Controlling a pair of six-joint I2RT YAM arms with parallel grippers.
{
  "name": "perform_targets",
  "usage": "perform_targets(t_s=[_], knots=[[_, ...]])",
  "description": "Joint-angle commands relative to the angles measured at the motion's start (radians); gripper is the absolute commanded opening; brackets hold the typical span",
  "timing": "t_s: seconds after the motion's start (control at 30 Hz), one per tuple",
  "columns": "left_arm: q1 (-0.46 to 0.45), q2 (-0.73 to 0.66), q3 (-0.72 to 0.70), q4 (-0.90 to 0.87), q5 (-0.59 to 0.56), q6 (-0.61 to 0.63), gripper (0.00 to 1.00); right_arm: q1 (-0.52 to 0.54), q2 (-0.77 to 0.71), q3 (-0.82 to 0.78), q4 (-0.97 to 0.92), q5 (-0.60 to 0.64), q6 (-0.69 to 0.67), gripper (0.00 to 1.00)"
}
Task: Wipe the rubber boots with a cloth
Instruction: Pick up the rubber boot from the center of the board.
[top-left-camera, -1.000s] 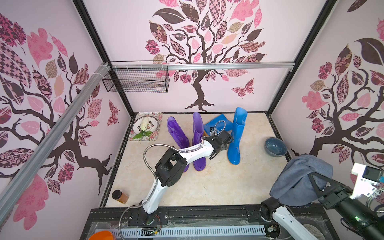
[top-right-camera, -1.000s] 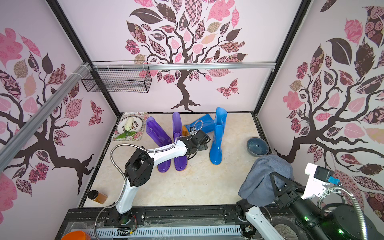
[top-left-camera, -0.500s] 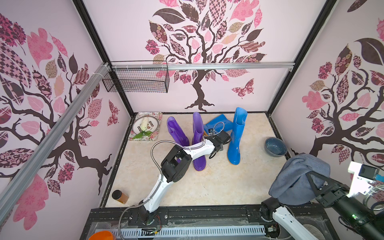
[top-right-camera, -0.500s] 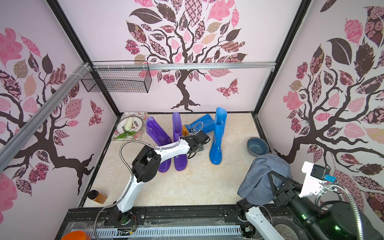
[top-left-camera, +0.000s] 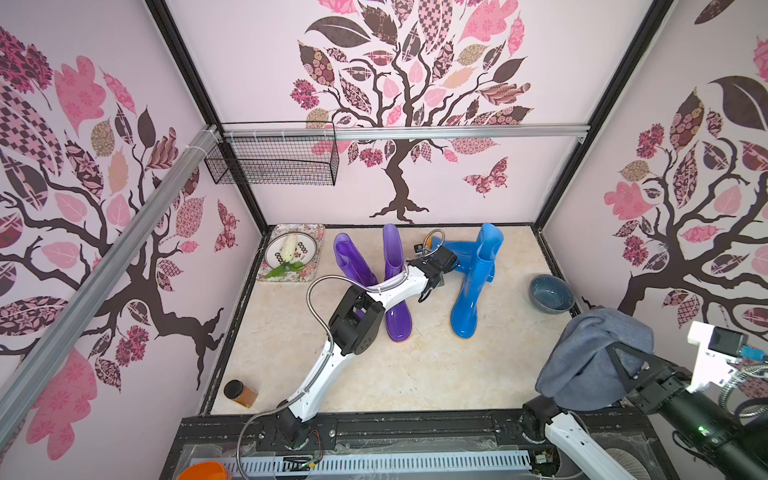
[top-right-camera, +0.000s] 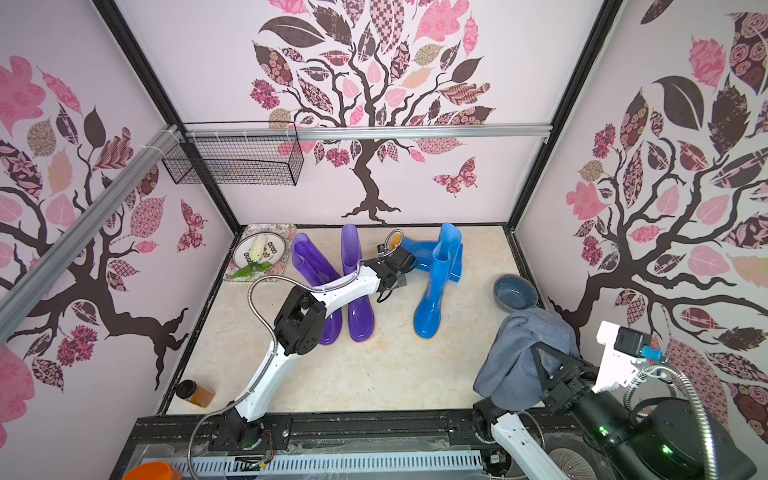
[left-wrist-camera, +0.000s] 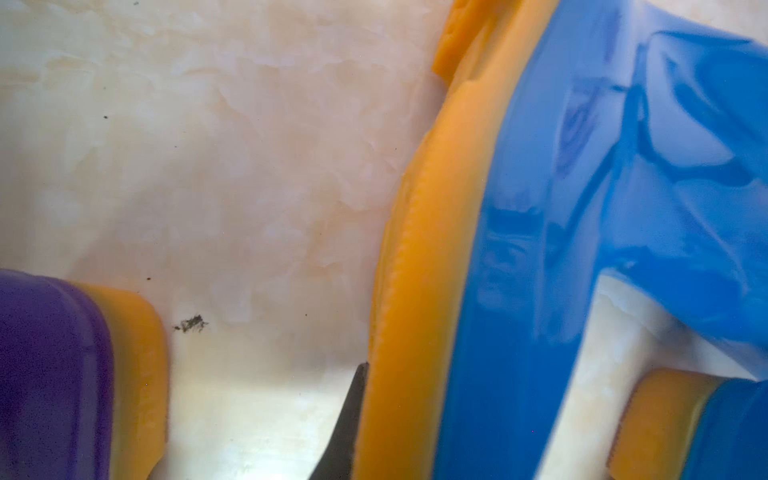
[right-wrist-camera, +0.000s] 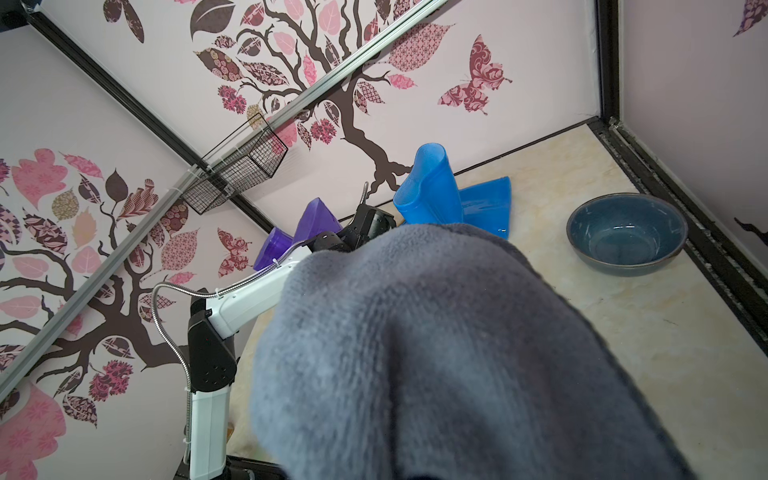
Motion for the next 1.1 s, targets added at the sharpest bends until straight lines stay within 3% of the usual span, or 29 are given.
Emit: perform_targets(t_s=[0.0,0.33,0.6,1.07], knots=[[0.012,0.003,0.116,0.031,-0.046,-0.008,0.0,0.004,-0.028,-0.005,0.04,-0.016,-0.013,0.01],[0.014,0.053,0.298,0.002,-0.097,-0.038,0.0,0.004,-0.044,-0.031,0.043,-0.022,-0.01,0.01],[0.014,0.045,0.391,0.108,-0.13,-0.043,0.0,0.005,-0.061,-0.065,0.051,-0.023,-0.004,0.01],[0.015,-0.057,0.518,0.362,-0.216,0.117,0.0,0.004,-0.082,-0.11,0.06,-0.018,-0.012,0.0]])
